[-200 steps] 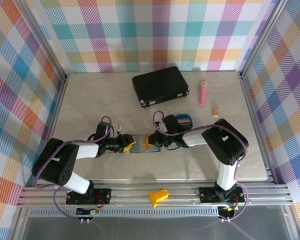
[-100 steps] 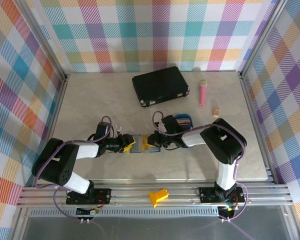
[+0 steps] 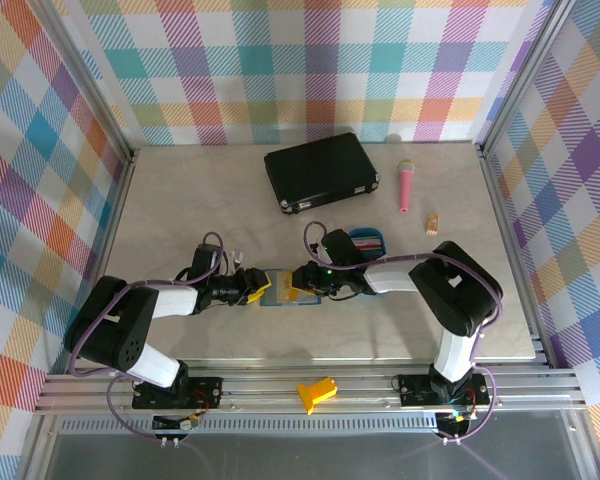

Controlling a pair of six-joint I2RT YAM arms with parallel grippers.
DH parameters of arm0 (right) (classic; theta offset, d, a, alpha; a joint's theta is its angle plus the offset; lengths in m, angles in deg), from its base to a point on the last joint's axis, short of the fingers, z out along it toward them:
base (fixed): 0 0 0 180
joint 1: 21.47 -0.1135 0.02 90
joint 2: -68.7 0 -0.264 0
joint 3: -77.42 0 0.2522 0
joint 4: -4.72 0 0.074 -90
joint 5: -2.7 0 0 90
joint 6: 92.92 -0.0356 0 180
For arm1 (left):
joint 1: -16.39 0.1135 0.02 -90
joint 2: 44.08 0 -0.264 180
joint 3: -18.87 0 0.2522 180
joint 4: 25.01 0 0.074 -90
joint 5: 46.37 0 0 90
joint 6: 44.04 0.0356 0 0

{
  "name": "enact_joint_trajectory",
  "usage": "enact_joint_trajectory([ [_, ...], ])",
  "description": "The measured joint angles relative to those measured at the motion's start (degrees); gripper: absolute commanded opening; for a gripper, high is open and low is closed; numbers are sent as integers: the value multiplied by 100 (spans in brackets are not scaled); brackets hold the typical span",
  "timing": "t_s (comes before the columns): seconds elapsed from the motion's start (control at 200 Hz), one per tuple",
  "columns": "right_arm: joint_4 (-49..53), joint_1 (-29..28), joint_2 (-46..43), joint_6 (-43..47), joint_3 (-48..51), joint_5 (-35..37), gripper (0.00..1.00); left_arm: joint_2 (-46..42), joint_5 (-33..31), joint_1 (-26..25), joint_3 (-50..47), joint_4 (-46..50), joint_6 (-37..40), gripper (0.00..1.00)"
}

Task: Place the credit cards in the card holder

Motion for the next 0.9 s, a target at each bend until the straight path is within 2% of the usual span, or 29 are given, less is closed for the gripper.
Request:
enact_joint_trajectory([
  [0.335,2087,-26,-538,378,-815,1008,43,-9,0,0,0,7,26,42],
  [0.545,3434,-457,-466,603,-1716,1808,45,-22,-2,0,-2,15,35,42],
  [0.67,3882,-680,-236,597,-2155,2111,44,-22,-17,-4,-2,20,50,42],
  [0.9,4251,-787,138,553,-2400,2173,44,-26,-20,-4,-2,26,52,42],
])
